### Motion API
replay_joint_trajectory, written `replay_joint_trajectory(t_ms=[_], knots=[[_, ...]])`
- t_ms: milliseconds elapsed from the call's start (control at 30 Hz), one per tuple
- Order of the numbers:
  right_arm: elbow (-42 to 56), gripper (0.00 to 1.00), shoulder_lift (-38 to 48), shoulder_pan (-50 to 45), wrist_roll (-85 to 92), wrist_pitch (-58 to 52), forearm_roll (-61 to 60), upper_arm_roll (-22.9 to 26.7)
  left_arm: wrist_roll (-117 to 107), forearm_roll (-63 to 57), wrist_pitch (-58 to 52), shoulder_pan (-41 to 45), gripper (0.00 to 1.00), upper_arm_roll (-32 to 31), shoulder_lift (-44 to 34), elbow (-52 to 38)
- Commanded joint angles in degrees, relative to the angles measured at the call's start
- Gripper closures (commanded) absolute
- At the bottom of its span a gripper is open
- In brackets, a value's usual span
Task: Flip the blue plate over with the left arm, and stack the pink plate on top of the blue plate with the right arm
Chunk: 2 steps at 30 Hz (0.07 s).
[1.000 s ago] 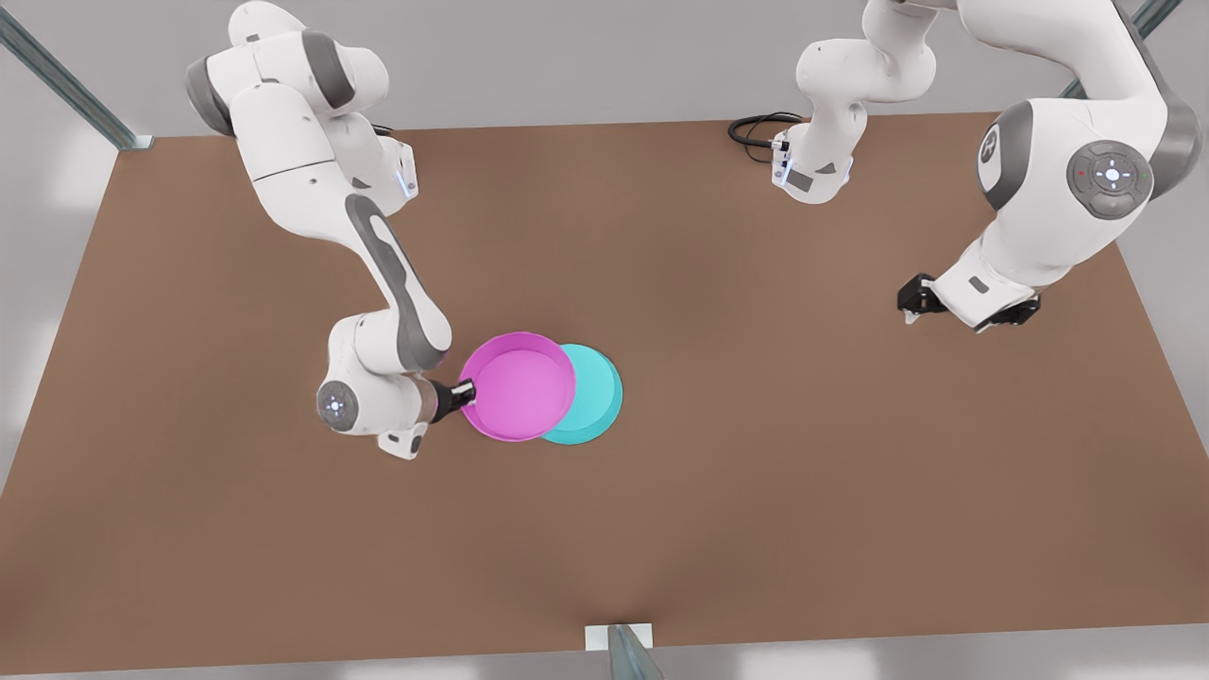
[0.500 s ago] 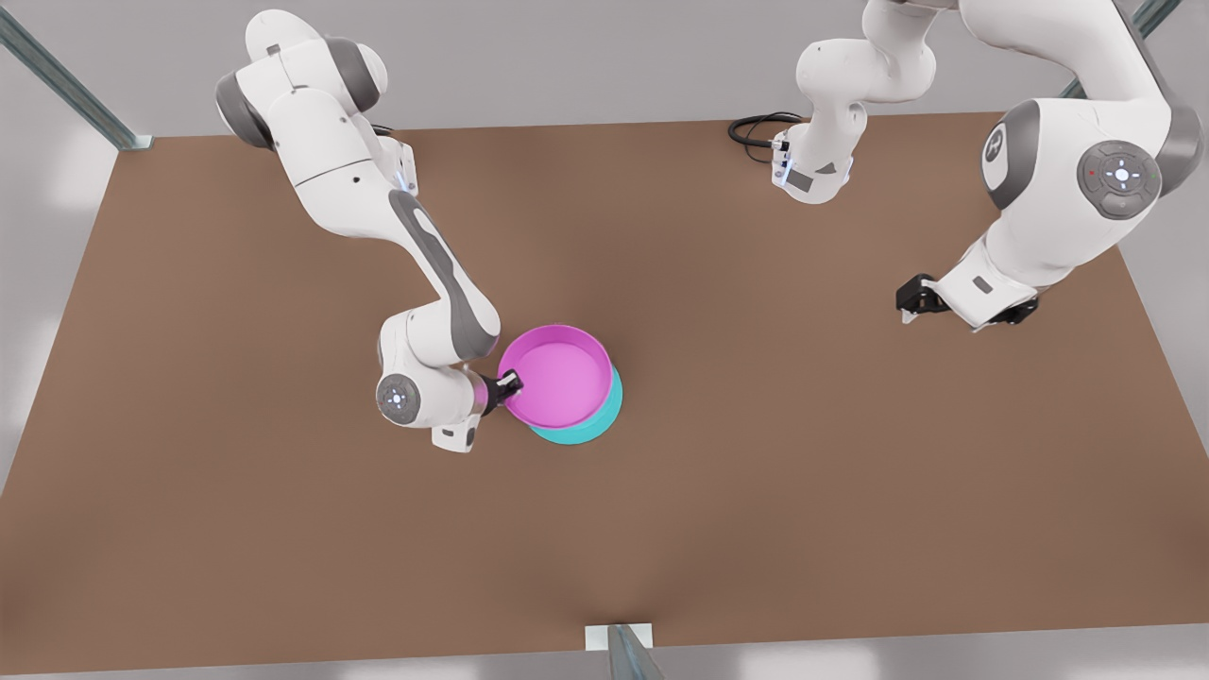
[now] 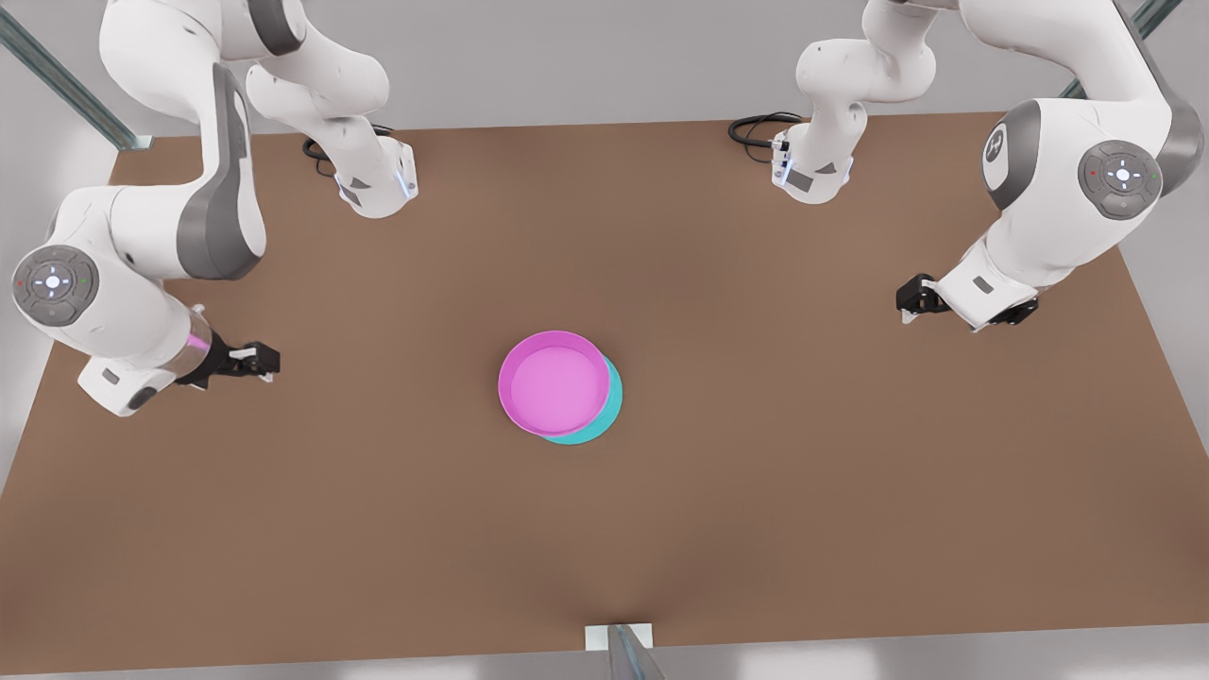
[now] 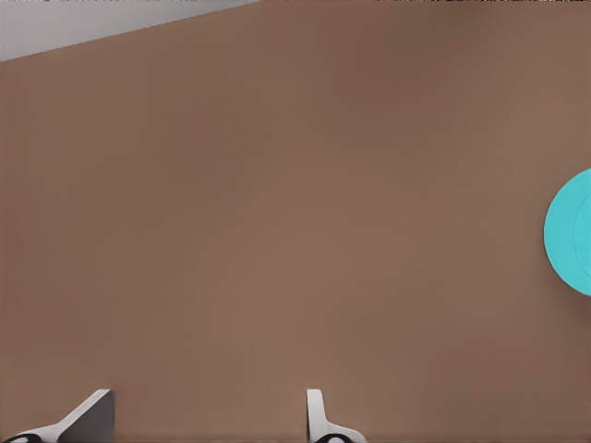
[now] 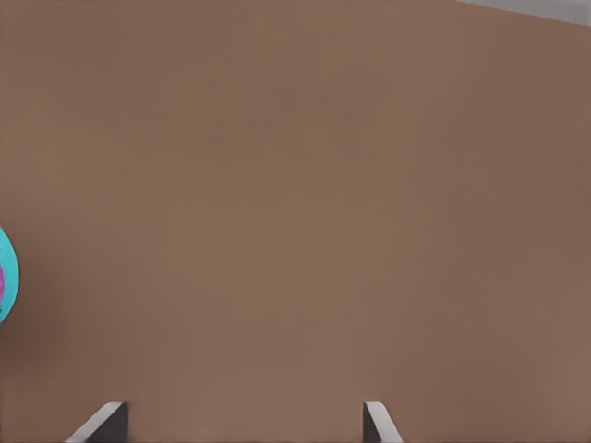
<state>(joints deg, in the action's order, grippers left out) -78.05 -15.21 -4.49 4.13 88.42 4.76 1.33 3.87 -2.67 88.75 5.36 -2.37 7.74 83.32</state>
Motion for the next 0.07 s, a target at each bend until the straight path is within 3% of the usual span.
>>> replay_joint_trajectory(t_ms=[0,33], knots=[[0.00,0.00,0.00,0.10,0.09,0.00,-0.10,-0.01,0.00,-0.05,0.02,0.00,0.00,0.00,0.00,0.00],[-0.09,0.00,0.00,0.10,-0.09,-0.09,-0.01,-0.01,0.00,-0.05,0.02,0.00,0.00,0.00,0.00,0.00]])
